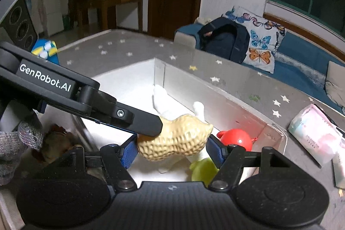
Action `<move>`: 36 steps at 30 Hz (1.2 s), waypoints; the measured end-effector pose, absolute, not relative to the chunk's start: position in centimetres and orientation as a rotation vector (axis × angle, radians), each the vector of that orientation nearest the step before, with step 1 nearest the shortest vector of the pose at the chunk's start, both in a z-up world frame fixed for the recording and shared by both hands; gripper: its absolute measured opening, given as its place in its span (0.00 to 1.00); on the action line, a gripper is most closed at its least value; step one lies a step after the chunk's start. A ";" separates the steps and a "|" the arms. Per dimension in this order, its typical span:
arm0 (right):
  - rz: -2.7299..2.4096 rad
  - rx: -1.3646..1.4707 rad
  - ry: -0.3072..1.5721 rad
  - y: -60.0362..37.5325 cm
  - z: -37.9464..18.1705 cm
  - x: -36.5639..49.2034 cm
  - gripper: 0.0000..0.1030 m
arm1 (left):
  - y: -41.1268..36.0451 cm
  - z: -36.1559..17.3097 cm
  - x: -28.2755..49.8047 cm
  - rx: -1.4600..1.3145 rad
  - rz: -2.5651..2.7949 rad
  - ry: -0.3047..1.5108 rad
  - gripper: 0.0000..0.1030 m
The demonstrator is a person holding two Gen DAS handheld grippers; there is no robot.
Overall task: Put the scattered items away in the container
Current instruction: 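Lift the peanut toy with both grippers and lower it into the grey box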
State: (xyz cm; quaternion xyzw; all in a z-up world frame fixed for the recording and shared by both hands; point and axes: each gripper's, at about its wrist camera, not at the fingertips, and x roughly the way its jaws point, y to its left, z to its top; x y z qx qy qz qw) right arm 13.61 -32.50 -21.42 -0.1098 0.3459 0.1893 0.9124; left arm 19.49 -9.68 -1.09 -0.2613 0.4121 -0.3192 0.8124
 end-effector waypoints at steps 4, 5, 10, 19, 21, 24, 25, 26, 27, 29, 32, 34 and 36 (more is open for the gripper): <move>0.402 -0.261 0.736 -32.3 -22.3 14.6 0.67 | -9.7 -1.8 20.1 -0.552 -0.678 0.886 0.36; 0.403 -0.263 0.740 -32.3 -22.5 14.8 0.67 | -9.7 -1.9 20.1 -0.549 -0.678 0.885 0.36; 0.408 -0.274 0.761 -32.3 -23.0 15.2 0.67 | -10.0 -1.9 20.4 -0.520 -0.674 0.891 0.36; 0.416 -0.294 0.775 -32.2 -23.1 15.4 0.67 | -10.9 -1.8 20.6 -0.454 -0.658 0.909 0.36; 0.416 -0.295 0.777 -32.2 -23.1 15.5 0.67 | -11.0 -1.8 20.7 -0.442 -0.651 0.916 0.36; 0.423 -0.292 0.778 -32.2 -23.2 15.4 0.67 | -11.4 -1.8 20.7 -0.410 -0.638 0.921 0.36; 0.423 -0.292 0.778 -32.2 -23.1 15.4 0.67 | -11.5 -1.9 20.7 -0.401 -0.636 0.923 0.36; 0.423 -0.292 0.778 -32.2 -23.2 15.4 0.67 | -11.6 -1.9 20.7 -0.395 -0.635 0.925 0.36; 0.421 -0.292 0.778 -32.2 -23.2 15.3 0.67 | -11.6 -2.0 20.7 -0.390 -0.634 0.925 0.36; 0.421 -0.292 0.777 -32.3 -23.2 15.2 0.67 | -11.7 -2.0 20.7 -0.383 -0.632 0.926 0.36; 0.419 -0.291 0.775 -32.3 -23.2 15.1 0.67 | -11.7 -2.0 20.7 -0.384 -0.631 0.927 0.36; 0.418 -0.284 0.774 -32.5 -23.2 15.0 0.68 | -11.7 -2.0 20.8 -0.387 -0.631 0.928 0.36; 0.416 -0.276 0.770 -32.6 -23.1 14.9 0.68 | -11.6 -1.9 20.7 -0.388 -0.628 0.924 0.36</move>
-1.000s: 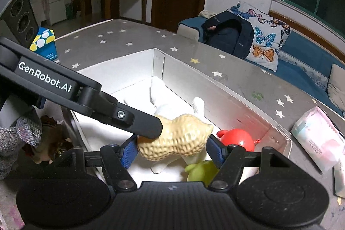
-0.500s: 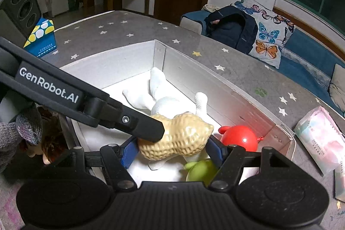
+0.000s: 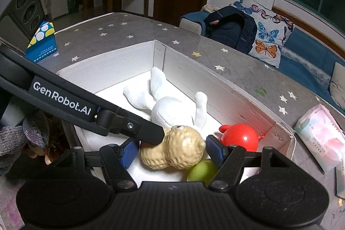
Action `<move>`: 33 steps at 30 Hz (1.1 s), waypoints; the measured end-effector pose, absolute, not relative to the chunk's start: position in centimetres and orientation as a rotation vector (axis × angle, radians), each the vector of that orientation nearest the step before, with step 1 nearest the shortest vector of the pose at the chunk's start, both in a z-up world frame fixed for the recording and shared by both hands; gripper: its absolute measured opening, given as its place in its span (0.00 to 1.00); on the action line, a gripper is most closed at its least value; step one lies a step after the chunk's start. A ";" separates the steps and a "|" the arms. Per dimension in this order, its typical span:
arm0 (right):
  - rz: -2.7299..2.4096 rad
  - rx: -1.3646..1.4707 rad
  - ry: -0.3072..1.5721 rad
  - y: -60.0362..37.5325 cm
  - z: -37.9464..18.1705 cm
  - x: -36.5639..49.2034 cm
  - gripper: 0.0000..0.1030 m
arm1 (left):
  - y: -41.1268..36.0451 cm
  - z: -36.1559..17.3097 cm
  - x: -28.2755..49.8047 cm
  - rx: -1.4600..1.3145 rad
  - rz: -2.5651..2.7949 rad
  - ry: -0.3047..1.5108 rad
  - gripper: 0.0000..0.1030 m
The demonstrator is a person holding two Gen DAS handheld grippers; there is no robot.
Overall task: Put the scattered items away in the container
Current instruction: 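Lift the peanut toy with both grippers and lower it into the grey box, then open both grippers to release the peanut toy and withdraw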
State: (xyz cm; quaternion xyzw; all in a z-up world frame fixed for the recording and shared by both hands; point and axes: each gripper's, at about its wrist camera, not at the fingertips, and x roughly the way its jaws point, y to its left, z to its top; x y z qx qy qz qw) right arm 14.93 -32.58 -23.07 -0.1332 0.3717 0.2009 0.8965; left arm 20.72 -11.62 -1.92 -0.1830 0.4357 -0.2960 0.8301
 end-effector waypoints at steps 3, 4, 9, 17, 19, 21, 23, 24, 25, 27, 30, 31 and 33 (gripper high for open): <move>0.413 -0.267 0.765 -32.7 -22.9 14.7 0.68 | -11.5 -1.9 20.7 -0.392 -0.625 0.921 0.36; 0.412 -0.265 0.763 -32.7 -22.8 14.6 0.68 | -11.5 -1.8 20.6 -0.390 -0.623 0.919 0.36; 0.409 -0.258 0.752 -32.7 -22.6 14.1 0.68 | -11.4 -1.6 20.4 -0.382 -0.613 0.912 0.36; 0.400 -0.240 0.732 -32.8 -21.9 13.4 0.69 | -11.2 -1.1 19.6 -0.370 -0.602 0.895 0.36; 0.395 -0.236 0.724 -32.9 -21.6 13.2 0.69 | -11.1 -0.9 19.4 -0.370 -0.601 0.892 0.36; 0.393 -0.232 0.716 -32.9 -21.4 12.9 0.69 | -11.1 -0.6 19.2 -0.369 -0.600 0.885 0.36; 0.388 -0.227 0.706 -32.9 -21.1 12.6 0.69 | -11.0 -0.4 18.9 -0.365 -0.599 0.878 0.36; 0.386 -0.223 0.702 -32.9 -20.9 12.5 0.69 | -11.0 -0.2 18.7 -0.365 -0.599 0.873 0.36; 0.386 -0.218 0.697 -32.9 -20.7 12.3 0.69 | -10.9 -0.1 18.6 -0.364 -0.598 0.869 0.36; 0.382 -0.211 0.686 -33.0 -20.4 11.8 0.69 | -10.8 0.3 18.2 -0.362 -0.597 0.862 0.36; 0.378 -0.203 0.668 -32.9 -20.0 11.0 0.77 | -10.8 0.7 17.5 -0.353 -0.597 0.854 0.36; 0.375 -0.203 0.659 -32.9 -19.8 10.7 0.79 | -10.8 0.8 17.3 -0.349 -0.596 0.853 0.36; 0.374 -0.202 0.646 -32.8 -19.5 10.1 0.79 | -10.7 1.1 16.8 -0.348 -0.596 0.844 0.36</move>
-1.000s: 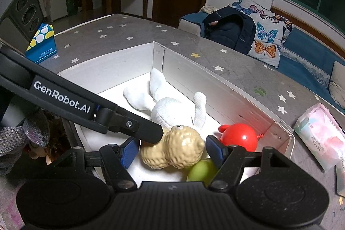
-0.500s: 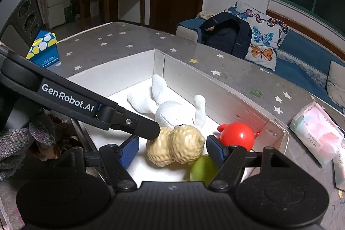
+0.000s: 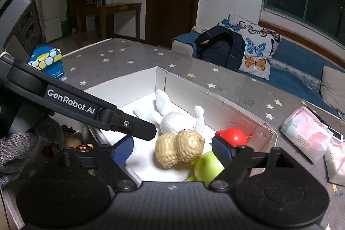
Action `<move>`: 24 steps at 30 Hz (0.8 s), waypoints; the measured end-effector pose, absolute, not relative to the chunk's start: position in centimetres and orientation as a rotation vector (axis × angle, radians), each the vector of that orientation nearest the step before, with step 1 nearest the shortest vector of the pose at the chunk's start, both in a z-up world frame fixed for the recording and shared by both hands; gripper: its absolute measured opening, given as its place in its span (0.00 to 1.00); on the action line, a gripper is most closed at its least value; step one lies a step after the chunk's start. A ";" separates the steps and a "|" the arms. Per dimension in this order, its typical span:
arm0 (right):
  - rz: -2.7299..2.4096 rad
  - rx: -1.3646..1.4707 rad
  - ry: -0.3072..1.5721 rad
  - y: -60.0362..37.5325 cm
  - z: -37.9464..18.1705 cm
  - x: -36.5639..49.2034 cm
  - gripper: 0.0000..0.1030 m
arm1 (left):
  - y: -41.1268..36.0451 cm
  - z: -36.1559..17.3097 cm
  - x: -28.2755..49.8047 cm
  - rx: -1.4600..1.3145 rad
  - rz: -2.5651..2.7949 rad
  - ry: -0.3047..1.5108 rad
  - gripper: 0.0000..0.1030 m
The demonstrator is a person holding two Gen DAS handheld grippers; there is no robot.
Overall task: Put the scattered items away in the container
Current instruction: 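Open both grippers to release the peanut toy and withdraw, then move both grippers down to the red-dressed doll on the table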
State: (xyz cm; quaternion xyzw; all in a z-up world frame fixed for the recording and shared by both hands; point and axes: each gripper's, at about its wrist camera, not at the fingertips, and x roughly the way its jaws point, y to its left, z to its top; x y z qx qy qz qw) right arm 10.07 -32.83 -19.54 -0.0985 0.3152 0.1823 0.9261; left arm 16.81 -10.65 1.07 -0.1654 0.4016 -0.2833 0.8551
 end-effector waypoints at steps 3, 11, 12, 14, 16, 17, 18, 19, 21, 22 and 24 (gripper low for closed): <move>0.368 -0.200 0.633 -32.8 -19.2 9.3 0.79 | -10.4 1.3 16.2 -0.348 -0.593 0.839 0.36; 0.350 -0.129 0.607 -33.4 -19.1 6.9 0.80 | -9.1 2.2 13.8 -0.340 -0.589 0.805 0.36; 0.351 -0.116 0.603 -33.5 -19.1 6.6 0.80 | -8.9 2.3 13.3 -0.331 -0.585 0.798 0.36; 0.352 -0.093 0.593 -33.6 -19.2 5.8 0.81 | -8.6 2.4 12.5 -0.314 -0.578 0.787 0.36; 0.347 -0.077 0.584 -33.6 -19.4 5.0 0.81 | -8.2 2.4 11.4 -0.305 -0.568 0.781 0.36; 0.348 -0.066 0.582 -33.7 -19.5 4.6 0.81 | -7.9 2.4 10.9 -0.302 -0.564 0.778 0.36; 0.350 -0.053 0.581 -33.7 -19.7 4.1 0.81 | -7.7 2.3 10.5 -0.299 -0.559 0.775 0.36; 0.352 -0.043 0.582 -33.7 -19.9 3.8 0.81 | -7.4 2.3 10.0 -0.297 -0.553 0.771 0.36; 0.353 -0.021 0.584 -33.6 -20.3 3.2 0.81 | -6.6 2.2 9.1 -0.299 -0.540 0.764 0.36; 0.354 -0.011 0.584 -33.6 -20.5 2.9 0.81 | -6.1 2.2 8.7 -0.302 -0.533 0.761 0.36; 0.361 0.014 0.588 -33.3 -20.8 2.4 0.81 | -5.2 2.1 7.8 -0.308 -0.519 0.754 0.36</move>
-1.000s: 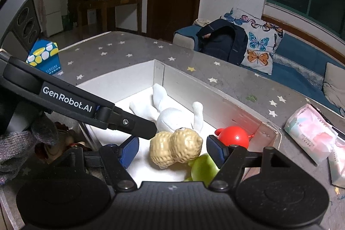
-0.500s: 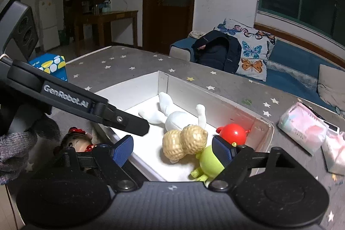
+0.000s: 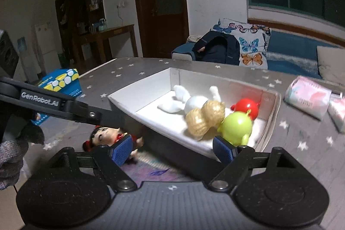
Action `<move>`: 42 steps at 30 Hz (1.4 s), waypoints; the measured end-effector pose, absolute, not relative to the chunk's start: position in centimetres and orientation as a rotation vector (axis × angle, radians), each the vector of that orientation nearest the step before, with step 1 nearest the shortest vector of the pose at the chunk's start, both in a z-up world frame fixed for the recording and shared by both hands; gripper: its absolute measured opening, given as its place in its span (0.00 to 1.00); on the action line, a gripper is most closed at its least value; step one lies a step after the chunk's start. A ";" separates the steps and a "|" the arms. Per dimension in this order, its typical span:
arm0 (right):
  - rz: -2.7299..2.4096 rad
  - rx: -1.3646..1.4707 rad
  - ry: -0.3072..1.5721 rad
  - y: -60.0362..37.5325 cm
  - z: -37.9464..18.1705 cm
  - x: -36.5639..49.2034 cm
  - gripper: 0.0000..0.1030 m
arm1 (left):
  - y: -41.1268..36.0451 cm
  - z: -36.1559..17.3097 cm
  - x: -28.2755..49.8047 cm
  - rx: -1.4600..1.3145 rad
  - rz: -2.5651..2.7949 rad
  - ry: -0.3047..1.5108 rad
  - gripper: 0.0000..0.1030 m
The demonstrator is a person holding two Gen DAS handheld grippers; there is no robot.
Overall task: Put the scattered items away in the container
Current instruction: 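Move both grippers down to the red-dressed doll on the table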
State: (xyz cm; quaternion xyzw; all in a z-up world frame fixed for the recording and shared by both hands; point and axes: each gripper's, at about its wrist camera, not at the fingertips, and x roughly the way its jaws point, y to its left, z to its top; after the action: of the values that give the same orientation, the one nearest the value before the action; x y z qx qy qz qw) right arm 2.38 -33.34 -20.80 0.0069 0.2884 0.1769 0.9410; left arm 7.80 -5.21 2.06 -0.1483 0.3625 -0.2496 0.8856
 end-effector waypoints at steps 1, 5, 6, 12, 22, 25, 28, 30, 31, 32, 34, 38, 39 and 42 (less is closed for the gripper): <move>0.366 0.023 0.590 -33.2 -20.9 2.1 0.81 | -4.8 2.0 7.3 -0.311 -0.509 0.751 0.36; 0.383 0.038 0.595 -32.0 -21.5 1.2 0.81 | -3.1 1.5 5.5 -0.314 -0.475 0.748 0.36; 0.392 0.039 0.600 -31.6 -21.6 1.0 0.81 | -2.7 1.3 5.1 -0.314 -0.466 0.752 0.36; 0.432 0.003 0.622 -29.2 -22.5 0.6 0.82 | -1.0 0.5 3.7 -0.302 -0.410 0.756 0.36; 0.469 -0.008 0.653 -26.9 -23.5 1.1 0.82 | 1.7 -0.6 3.6 -0.388 -0.345 0.763 0.36; 0.472 -0.006 0.664 -26.5 -23.8 1.5 0.82 | 2.0 -0.7 3.9 -0.426 -0.349 0.766 0.36; 0.474 -0.004 0.670 -26.3 -23.9 1.7 0.82 | 2.3 -1.0 4.0 -0.449 -0.346 0.772 0.36; 0.473 0.001 0.673 -26.2 -23.9 2.0 0.82 | 2.5 -1.2 4.2 -0.464 -0.345 0.778 0.36; 0.472 0.005 0.675 -26.2 -24.0 2.1 0.82 | 2.6 -1.3 4.4 -0.470 -0.345 0.780 0.36; 0.472 0.008 0.676 -26.1 -24.0 2.2 0.82 | 2.7 -1.3 4.5 -0.475 -0.345 0.781 0.36; 0.472 0.014 0.680 -26.0 -24.2 2.5 0.82 | 2.8 -1.4 4.7 -0.486 -0.345 0.781 0.36; 0.477 0.022 0.687 -25.8 -24.3 3.0 0.82 | 2.9 -1.5 5.1 -0.504 -0.348 0.783 0.36; 0.478 0.023 0.688 -25.7 -24.3 3.1 0.82 | 2.9 -1.6 5.2 -0.505 -0.348 0.785 0.36; 0.479 0.027 0.692 -25.6 -24.4 3.4 0.82 | 2.9 -1.7 5.6 -0.509 -0.347 0.790 0.36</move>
State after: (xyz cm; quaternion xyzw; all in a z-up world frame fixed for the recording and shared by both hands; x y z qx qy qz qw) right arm 3.40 -25.59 -24.43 0.0131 0.3358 0.2325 0.9127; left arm 5.56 2.87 -1.68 -0.2442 0.3785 -0.1663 0.8772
